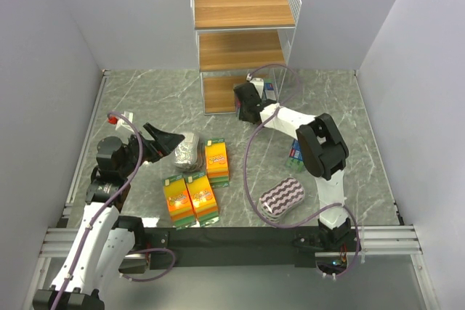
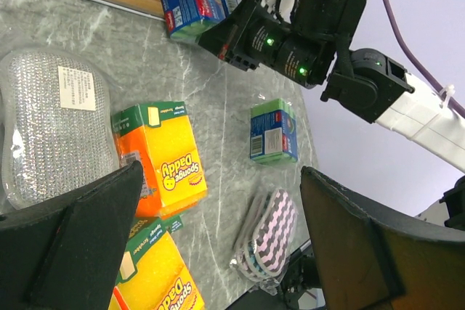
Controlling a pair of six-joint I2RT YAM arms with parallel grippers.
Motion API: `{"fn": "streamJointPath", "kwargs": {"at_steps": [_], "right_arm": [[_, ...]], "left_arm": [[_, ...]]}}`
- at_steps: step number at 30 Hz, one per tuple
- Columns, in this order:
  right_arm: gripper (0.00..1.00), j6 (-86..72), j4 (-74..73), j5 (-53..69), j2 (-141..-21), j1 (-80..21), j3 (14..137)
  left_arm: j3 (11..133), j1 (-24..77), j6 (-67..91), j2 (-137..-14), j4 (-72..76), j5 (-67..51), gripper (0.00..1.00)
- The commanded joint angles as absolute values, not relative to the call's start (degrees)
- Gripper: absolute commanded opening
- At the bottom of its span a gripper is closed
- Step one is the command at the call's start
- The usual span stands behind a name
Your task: Place and organize the cleaning sponges onto the shelf
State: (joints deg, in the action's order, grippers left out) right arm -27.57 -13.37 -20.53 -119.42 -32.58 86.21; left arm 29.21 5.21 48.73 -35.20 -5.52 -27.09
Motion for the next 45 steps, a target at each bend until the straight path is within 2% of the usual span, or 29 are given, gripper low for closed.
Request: {"fn": "streamJointPath", "kwargs": {"at_steps": [1, 15, 24, 28, 29, 31, 32, 35, 36, 38, 40, 45], "right_arm": [[0.00, -27.7, -12.0, -23.7, -119.6, -31.8, 90.0], [0.00, -28.6, -10.7, -24.2, -120.9, -30.8, 90.6], [0.00, -27.4, 2.3, -22.7, -104.8, -32.8, 70.8], [0.02, -28.6, 3.3, -23.8, -95.1, -34.5, 64.0], [0.04, -28.9, 2.9, -24.0, -93.5, -34.9, 61.8], [0.23, -29.2, 1.2, -23.7, -90.3, -36.0, 60.6], [0.42, -29.4, -2.2, -23.3, -89.7, -36.4, 60.3], [0.60, -29.1, -6.7, -22.7, -87.3, -38.9, 58.4], [0.71, -28.6, -7.0, -22.4, -85.4, -40.8, 57.4], [0.80, -27.4, -6.0, -18.9, -83.8, -42.3, 54.9], [0.96, -26.2, -6.1, -14.8, -82.9, -45.5, 54.6], [0.97, -26.5, -11.5, -16.1, -88.5, -51.4, 62.1]], "left_arm": [[31.0, 5.2, 47.1, -34.4, -5.8, -26.6, 0.96], [31.2, 5.2, 46.8, -33.8, -6.6, -26.4, 0.96], [30.4, 5.2, 48.0, -33.6, -5.2, -26.6, 0.96], [30.2, 5.2, 48.2, -33.7, -4.7, -26.9, 0.96], [30.4, 5.2, 48.2, -33.7, -4.7, -26.9, 0.96], [30.3, 5.2, 48.1, -33.9, -4.5, -27.1, 0.96], [30.3, 5.2, 48.1, -34.3, -4.4, -27.1, 0.96], [29.6, 5.2, 48.4, -35.2, -3.1, -27.6, 0.96], [29.6, 5.1, 48.4, -35.7, -3.2, -27.2, 0.95], [29.9, 5.2, 47.7, -37.7, -3.8, -27.2, 0.95], [30.1, 5.3, 47.5, -38.6, -3.6, -27.2, 0.93], [31.2, 5.3, 48.3, -38.8, -2.9, -26.5, 0.93]]}}
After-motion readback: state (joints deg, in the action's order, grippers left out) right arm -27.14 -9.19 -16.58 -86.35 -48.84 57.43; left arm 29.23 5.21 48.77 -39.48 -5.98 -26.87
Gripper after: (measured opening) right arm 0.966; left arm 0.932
